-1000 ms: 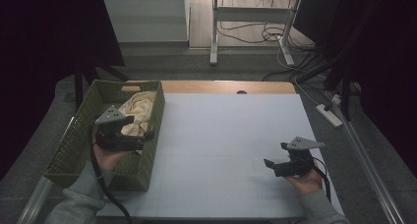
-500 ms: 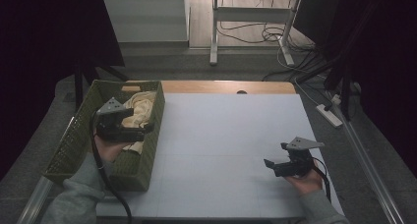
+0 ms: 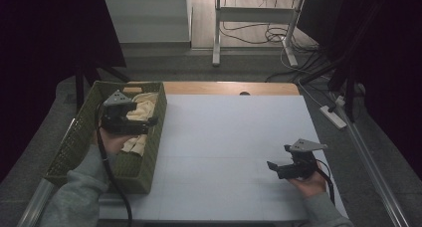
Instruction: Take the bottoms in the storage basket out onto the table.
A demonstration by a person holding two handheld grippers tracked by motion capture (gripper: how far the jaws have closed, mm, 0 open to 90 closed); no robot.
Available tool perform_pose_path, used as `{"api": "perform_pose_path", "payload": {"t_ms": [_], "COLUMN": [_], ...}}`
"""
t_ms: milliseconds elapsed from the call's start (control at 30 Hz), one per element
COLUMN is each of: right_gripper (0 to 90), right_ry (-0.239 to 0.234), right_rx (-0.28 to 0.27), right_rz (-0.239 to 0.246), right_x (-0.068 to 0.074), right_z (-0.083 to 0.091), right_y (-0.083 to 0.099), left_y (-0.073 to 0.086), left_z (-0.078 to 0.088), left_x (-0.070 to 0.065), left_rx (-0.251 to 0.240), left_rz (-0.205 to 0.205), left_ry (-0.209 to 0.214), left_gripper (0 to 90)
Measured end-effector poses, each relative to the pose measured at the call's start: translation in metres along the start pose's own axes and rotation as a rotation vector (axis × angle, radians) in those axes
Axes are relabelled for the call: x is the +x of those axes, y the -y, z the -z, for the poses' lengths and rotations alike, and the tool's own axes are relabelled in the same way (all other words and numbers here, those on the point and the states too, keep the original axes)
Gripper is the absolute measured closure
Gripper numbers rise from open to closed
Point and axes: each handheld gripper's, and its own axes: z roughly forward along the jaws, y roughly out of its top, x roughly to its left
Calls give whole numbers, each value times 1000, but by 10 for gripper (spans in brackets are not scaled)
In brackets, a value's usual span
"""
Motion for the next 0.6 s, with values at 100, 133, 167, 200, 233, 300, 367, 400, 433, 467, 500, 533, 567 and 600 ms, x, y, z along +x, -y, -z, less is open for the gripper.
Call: {"api": "perform_pose_path", "payload": {"t_ms": [100, 133, 167, 200, 233, 300, 367, 400, 433, 467, 500, 533, 567, 600], "right_gripper": [66, 66, 66, 66, 66, 66, 66, 66, 66, 66, 66, 66, 66, 66], "right_ry": [1, 1, 1, 2, 2, 2, 2, 3, 3, 3, 3, 3, 3, 3], "right_rx": [2, 4, 4, 4, 4, 5, 5, 5, 5, 5, 6, 6, 6, 7], "right_rz": [-1, -3, -3, -3, -3, -3, -4, -4, -4, -3, -3, -3, -3, -3], "right_x": [0, 0, 0, 0, 0, 0, 0, 0, 0, 0, 0, 0, 0, 0], "right_z": [0, -1, -1, -1, -1, -1, -1, -1, -1, -1, -1, -1, -1, -1], "right_y": [0, 0, 0, 0, 0, 0, 0, 0, 0, 0, 0, 0, 0, 0], "left_y": [-3, -5, -5, -7, -7, -8, -10, -11, -12, -12, -14, -15, -15, -15], "left_z": [-2, -3, -3, -5, -5, -7, -8, -9, -10, -10, -12, -12, -12, -13], "left_x": [2, 3, 3, 5, 5, 6, 8, 9, 9, 10, 12, 13, 13, 13], "left_rx": [2, 6, 6, 6, 6, 8, 11, 12, 12, 12, 12, 12, 12, 14], "left_rz": [-1, -2, -2, -3, -3, -2, -1, 0, 0, 1, 4, 8, 8, 7], "left_ry": [-4, -7, -7, -11, -11, -13, -15, -16, -16, -17, -15, -13, -13, -15], "left_gripper": [71, 72, 72, 72, 72, 72, 72, 72, 72, 72, 72, 72, 72, 72]}}
